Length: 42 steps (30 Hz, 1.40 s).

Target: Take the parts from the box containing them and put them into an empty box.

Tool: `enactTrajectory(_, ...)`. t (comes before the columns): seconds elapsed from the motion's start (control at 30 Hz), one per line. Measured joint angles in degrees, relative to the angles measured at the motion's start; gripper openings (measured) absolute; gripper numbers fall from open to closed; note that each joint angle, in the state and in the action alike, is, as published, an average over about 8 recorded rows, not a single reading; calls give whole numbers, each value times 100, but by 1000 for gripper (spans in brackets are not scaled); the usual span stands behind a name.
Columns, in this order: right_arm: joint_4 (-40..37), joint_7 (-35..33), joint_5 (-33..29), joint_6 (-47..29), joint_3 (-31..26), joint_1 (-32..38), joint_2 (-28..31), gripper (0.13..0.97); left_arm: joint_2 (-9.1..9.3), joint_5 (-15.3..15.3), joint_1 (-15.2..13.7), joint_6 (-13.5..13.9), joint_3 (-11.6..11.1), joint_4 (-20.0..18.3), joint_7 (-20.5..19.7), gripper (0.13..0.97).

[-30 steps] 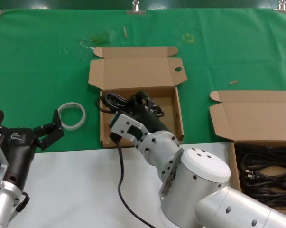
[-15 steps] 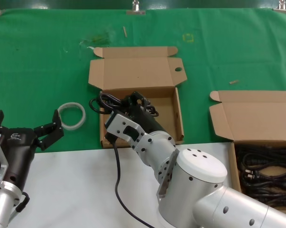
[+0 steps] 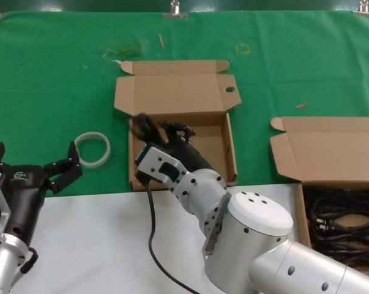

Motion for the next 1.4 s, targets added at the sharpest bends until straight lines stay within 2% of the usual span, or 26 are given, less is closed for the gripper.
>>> enactTrajectory(0.23, 0, 0, 0, 0, 0, 0, 0, 380, 0, 0, 0, 0, 0, 0, 0, 966)
enactTrajectory(0.5, 0, 0, 0, 0, 0, 0, 0, 590, 0, 0, 0, 0, 0, 0, 0, 966)
enactTrajectory(0.63, 0, 0, 0, 0, 0, 0, 0, 590, 0, 0, 0, 0, 0, 0, 0, 966)
enactTrajectory(0.83, 14, 72, -56, -39, 62, -41, 0, 732, 0, 0, 0, 0, 0, 0, 0, 966)
enactTrajectory(1.2, 172, 867, -655, -458, 707, -465, 1, 903, 0, 0, 0, 0, 0, 0, 0, 966)
enactTrajectory(1.4, 285, 1439, -1086, -760, 1171, -770, 1, 939, 0, 0, 0, 0, 0, 0, 0, 966)
